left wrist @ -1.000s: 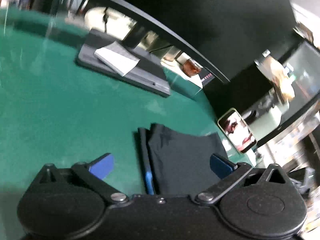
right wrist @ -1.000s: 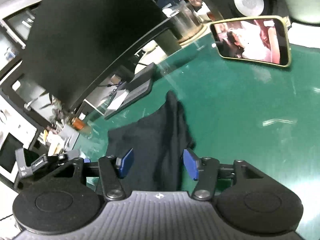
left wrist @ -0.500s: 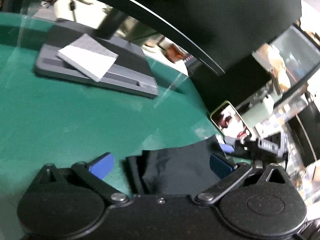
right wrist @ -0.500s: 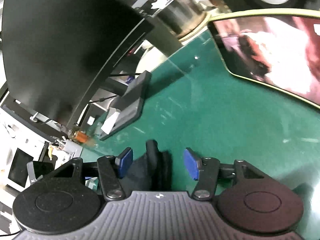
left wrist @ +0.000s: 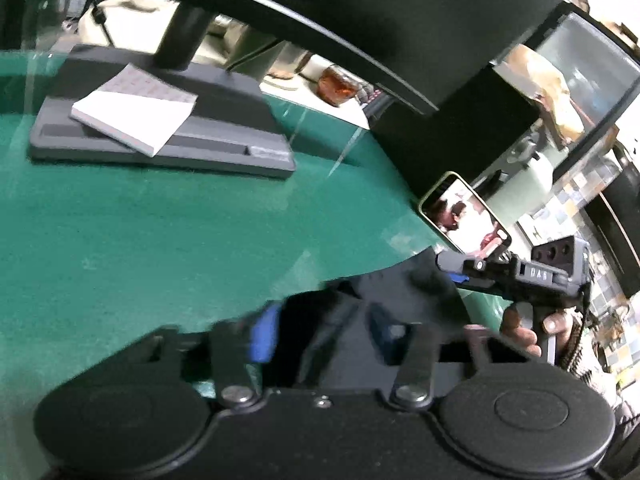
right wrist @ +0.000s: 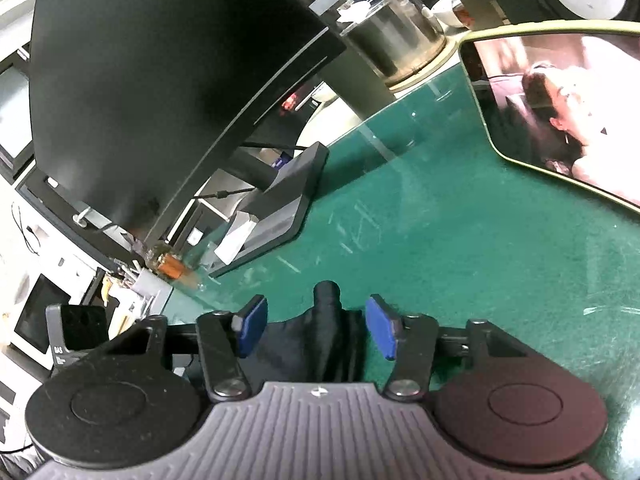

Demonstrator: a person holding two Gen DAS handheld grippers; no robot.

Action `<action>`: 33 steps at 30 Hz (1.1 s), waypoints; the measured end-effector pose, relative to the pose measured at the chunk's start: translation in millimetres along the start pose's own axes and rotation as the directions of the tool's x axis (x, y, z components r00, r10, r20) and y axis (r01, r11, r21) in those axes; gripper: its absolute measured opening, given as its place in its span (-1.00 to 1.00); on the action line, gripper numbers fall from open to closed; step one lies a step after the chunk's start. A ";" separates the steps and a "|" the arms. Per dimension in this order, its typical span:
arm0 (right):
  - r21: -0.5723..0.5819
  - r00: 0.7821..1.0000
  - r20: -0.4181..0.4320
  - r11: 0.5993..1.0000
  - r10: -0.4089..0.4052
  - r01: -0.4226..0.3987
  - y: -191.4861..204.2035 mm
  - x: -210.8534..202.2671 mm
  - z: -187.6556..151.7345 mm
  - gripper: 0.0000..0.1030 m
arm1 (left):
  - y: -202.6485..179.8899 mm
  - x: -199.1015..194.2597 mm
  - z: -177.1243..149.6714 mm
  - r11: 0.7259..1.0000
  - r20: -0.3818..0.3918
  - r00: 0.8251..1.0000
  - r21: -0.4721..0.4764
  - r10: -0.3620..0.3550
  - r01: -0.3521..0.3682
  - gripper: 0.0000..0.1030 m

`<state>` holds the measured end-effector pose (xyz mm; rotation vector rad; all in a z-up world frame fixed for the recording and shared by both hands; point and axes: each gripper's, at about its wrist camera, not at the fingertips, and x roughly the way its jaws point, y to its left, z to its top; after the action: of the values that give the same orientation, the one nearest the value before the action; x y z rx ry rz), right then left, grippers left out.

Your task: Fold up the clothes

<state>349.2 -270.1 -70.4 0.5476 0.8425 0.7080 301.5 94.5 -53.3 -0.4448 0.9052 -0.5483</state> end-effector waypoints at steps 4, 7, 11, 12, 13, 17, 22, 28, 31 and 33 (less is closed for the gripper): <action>-0.010 1.000 -0.026 1.000 -0.013 0.013 -0.9 7.9 -0.1 -0.70 | 6.9 2.6 1.5 0.999 0.009 1.000 -0.037 -0.008 0.009 -0.73; -0.017 1.000 -0.028 1.000 -0.002 0.001 -0.3 7.5 1.6 -0.76 | 6.1 -0.8 1.4 0.999 0.030 0.999 -0.031 -0.012 0.013 -0.73; -0.094 0.999 0.012 0.995 0.042 -0.040 16.2 -4.5 -0.1 -0.77 | -8.4 -20.4 -3.4 0.998 0.106 0.993 0.044 -0.055 0.050 -0.74; -0.114 0.998 0.023 0.992 0.054 -0.051 21.7 -10.0 -1.6 -0.77 | -13.0 -27.2 -5.4 0.996 0.124 0.990 0.068 -0.067 0.059 -0.74; -0.134 0.997 0.034 0.989 0.066 -0.061 27.2 -15.5 -3.2 -0.77 | -17.5 -33.5 -7.4 0.994 0.139 0.987 0.089 -0.077 0.065 -0.74; -0.215 0.991 0.071 0.972 0.114 -0.096 49.9 -43.9 -15.1 -0.77 | -38.1 -62.5 -23.3 0.977 0.179 0.976 0.195 -0.126 0.091 -0.74; -0.387 0.981 0.080 0.913 0.175 -0.131 86.6 -92.9 -56.4 -0.77 | -57.1 -99.5 -59.8 0.934 0.159 0.957 0.305 -0.244 0.187 -0.73; -0.475 0.980 0.014 0.864 0.196 -0.166 108.2 -136.7 -119.4 -0.77 | -62.3 -134.0 -119.4 0.911 0.109 0.943 0.315 -0.313 0.266 -0.73; -0.486 0.983 -0.036 0.857 0.178 -0.173 110.3 -150.3 -151.8 -0.77 | -62.8 -139.3 -148.9 0.912 0.066 0.951 0.311 -0.301 0.267 -0.70; -0.485 0.986 -0.065 0.859 0.155 -0.167 108.4 -156.9 -172.0 -0.77 | -65.5 -141.6 -167.2 0.914 0.035 0.960 0.318 -0.278 0.253 -0.70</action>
<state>98.7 -289.8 -17.5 0.1500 0.6079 1.0461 75.8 108.9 -20.4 -0.3008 0.6685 -0.9028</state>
